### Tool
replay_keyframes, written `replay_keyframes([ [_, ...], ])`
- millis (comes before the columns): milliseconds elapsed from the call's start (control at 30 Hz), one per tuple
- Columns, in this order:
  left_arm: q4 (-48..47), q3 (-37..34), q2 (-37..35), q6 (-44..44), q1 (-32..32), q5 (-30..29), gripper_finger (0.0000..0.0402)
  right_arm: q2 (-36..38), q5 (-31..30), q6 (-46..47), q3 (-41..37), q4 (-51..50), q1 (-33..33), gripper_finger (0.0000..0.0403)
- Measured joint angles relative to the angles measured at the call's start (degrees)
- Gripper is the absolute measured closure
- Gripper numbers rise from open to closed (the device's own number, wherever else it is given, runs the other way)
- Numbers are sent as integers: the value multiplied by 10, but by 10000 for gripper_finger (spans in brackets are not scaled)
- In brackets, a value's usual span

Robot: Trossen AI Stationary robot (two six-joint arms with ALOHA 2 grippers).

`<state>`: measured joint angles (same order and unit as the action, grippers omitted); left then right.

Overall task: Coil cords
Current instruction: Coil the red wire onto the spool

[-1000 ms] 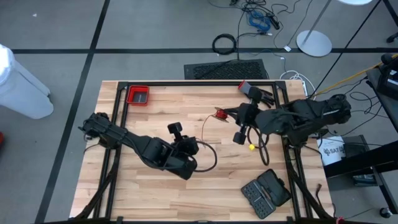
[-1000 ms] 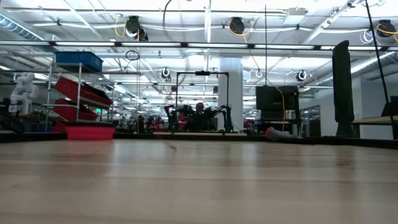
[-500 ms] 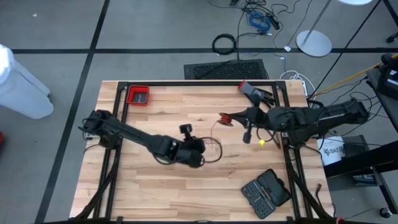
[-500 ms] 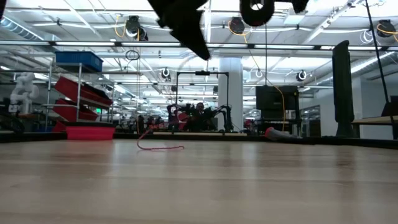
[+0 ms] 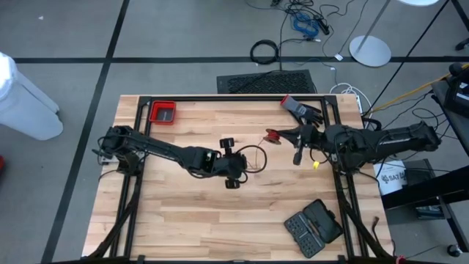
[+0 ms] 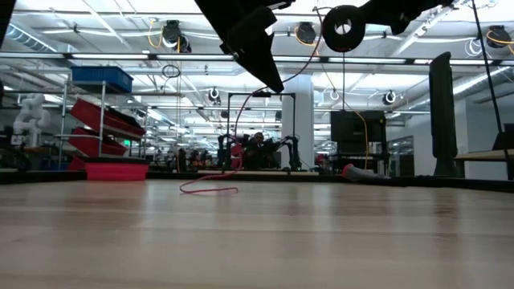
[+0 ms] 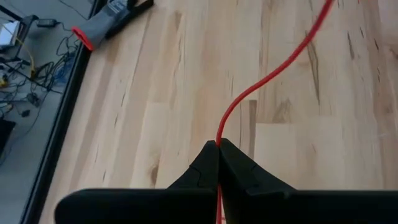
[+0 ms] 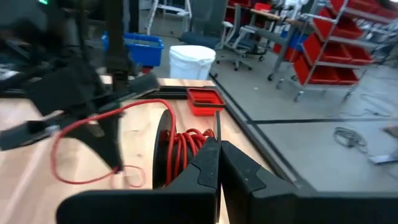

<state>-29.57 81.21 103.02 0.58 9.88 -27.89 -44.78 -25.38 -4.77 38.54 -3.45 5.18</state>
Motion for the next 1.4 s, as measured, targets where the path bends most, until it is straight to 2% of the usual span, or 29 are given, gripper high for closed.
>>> replay_keyframes([
  [67,0,0,0,10,-4,1,400,-2,7,-11,0,8,-15,403],
  [200,29,-5,0,22,-22,9,400,-2,75,-19,0,34,-43,403],
  [400,181,-73,0,43,-53,106,400,-6,105,-5,0,36,-54,403],
  [500,193,-96,0,35,-56,116,400,-13,108,3,0,33,-54,403],
  [633,196,-105,0,15,-57,104,400,-27,109,11,0,46,-54,403],
  [833,189,-105,0,-14,-74,33,400,-45,156,47,0,58,-53,403],
  [1000,104,-105,0,-58,-93,-22,400,-45,167,58,0,59,-54,403],
  [1167,84,-105,0,-85,-102,-25,400,-45,168,64,0,62,-54,403],
  [1400,107,-105,0,-116,-102,-33,400,-45,167,147,0,73,-54,403],
])
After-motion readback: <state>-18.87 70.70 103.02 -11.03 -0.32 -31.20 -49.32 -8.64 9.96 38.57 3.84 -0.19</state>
